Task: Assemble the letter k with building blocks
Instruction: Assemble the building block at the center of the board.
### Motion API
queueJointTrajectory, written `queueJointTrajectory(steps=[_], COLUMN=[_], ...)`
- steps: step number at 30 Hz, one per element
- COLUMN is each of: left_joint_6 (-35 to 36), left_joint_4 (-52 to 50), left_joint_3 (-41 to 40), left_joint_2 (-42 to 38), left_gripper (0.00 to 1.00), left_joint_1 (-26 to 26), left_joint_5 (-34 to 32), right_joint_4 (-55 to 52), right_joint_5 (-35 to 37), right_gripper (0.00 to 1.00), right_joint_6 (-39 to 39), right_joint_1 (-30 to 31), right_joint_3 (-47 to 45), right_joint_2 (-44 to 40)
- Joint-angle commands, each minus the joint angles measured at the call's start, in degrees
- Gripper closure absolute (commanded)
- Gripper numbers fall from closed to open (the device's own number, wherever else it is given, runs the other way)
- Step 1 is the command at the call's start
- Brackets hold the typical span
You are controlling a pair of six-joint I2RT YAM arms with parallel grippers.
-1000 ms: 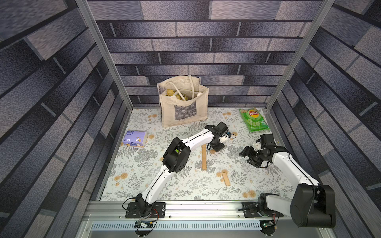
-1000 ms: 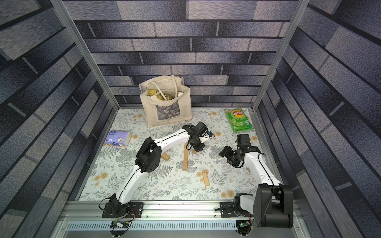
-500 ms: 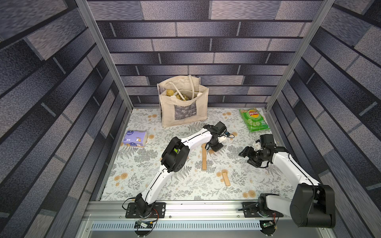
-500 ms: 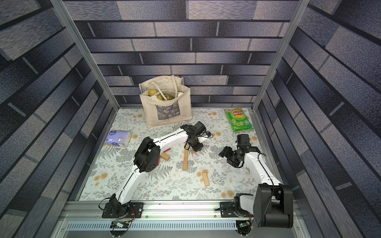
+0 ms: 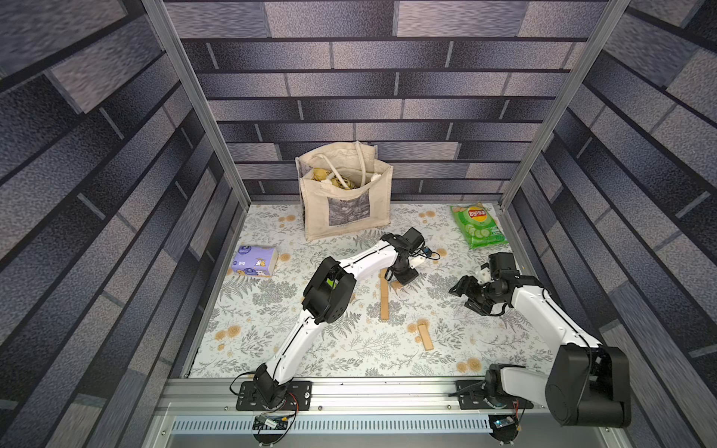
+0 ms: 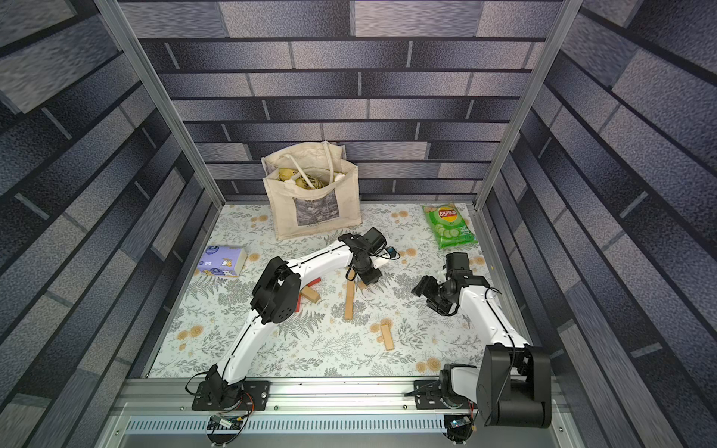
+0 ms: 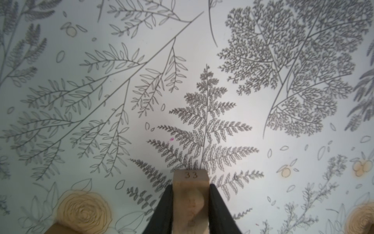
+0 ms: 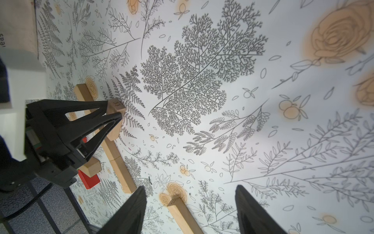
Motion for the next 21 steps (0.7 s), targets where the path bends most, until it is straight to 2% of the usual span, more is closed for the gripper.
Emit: queueJointTrajectory(steps=[1, 21], left_joint_6=[2.3, 3.8], left_joint_4=[-1.9, -1.8], left_joint_3=[0.4, -0.5], left_joint_2=[-2.1, -2.4], left_gripper=[0.72, 0.71], left_joint_1=[0.5, 1.4], left_joint_5=[0.4, 0.0], right_joint_4=[0.6, 0.9], right_joint_5=[-0.7, -0.6], right_gripper=[0.28, 0.29], right_joint_6=[0.3, 0.5], right_joint_1=[-0.3, -0.3], right_joint_3=[-0.5, -0.4], right_joint_2=[0.4, 0.8])
